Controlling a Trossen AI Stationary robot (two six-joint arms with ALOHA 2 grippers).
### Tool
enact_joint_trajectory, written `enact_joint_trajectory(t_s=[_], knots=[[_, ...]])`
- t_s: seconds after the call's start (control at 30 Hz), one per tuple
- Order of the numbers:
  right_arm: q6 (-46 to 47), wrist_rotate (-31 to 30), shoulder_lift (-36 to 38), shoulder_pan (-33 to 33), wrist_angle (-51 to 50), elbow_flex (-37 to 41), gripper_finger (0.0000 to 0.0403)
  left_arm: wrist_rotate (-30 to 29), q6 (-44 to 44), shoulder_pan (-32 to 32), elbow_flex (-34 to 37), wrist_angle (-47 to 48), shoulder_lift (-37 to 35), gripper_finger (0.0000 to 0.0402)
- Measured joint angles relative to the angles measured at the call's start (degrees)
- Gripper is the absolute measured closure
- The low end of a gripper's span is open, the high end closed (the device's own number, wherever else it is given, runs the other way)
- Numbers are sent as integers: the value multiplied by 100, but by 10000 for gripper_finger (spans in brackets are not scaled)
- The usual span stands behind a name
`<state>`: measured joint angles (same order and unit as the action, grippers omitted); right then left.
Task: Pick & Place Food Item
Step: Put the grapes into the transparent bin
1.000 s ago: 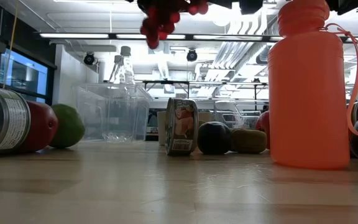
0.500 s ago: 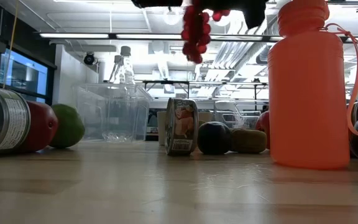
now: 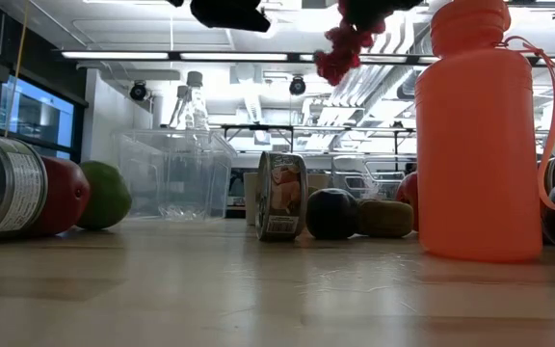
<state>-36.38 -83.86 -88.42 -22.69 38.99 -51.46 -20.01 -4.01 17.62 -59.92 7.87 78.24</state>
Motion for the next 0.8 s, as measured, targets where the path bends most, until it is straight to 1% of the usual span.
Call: enact_joint_trajectory(t_s=[0.1,0.23,0.37,0.47,0.5,0.57,0.67,0.7,0.73,0.8], knots=[[97,-300,65,284,-247,9,369,-8,114,32,0,80,0,75],[489,24,375,754,-359,177,369,-9,286,84,2,125,0,75],[810,155,842,1247,-396,451,369,-9,299,180,2,165,0,75],[1155,234,1204,1584,-770,579,369,-9,299,230,4,171,0,75],[1344,379,1296,1684,-976,596,369,-9,299,245,4,172,0,75],[1960,882,1497,1854,-1674,659,369,-9,298,259,4,182,0,75],[3510,2062,1606,2165,-2927,654,369,-11,299,259,4,220,0,75],[3914,2299,1611,2301,-3339,655,369,-11,301,259,4,223,2,75],[4256,2416,1599,2429,-3717,658,369,-13,327,259,4,223,2,75],[4867,2466,1518,2694,-4358,658,369,-15,391,259,4,242,2,75]])
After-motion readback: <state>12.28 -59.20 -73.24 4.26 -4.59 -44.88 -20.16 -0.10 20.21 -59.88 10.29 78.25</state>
